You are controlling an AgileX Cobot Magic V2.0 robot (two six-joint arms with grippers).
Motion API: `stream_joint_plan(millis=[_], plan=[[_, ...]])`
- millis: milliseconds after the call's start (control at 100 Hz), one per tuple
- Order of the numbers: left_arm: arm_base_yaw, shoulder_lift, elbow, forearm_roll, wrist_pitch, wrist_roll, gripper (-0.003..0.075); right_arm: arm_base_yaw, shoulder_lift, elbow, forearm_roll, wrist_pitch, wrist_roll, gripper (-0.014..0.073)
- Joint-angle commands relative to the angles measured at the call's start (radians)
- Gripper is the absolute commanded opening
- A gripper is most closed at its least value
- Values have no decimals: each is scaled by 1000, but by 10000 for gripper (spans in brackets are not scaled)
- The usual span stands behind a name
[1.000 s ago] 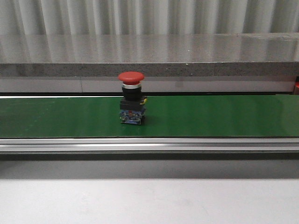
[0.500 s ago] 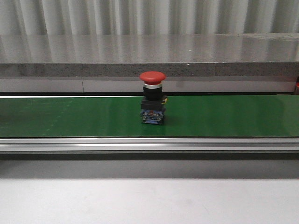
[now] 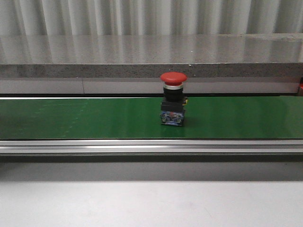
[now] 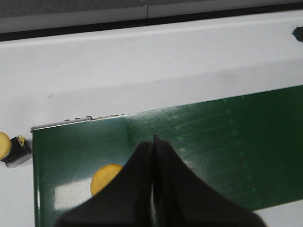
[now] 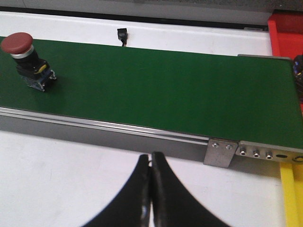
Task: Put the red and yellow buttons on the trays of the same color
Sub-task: 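Lower the yellow button onto the belt's start and open the left gripper, then lower the right gripper onto the red button on the belt and lift it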
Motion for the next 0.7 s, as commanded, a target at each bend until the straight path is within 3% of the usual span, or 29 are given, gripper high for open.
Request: stream_joint_plan(millis=[0,230,690], plan=[[-25,-100,39,-21,-100,14,-20,1,4,-24,6,-60,-10,-67],[-37,-313,240,-21,-194,27,-20,1,4,-24,6,-60,-10,-67],[-37,-714,550,-82,-189,29,-20,1,4,-24,5,-55,-10,-67]])
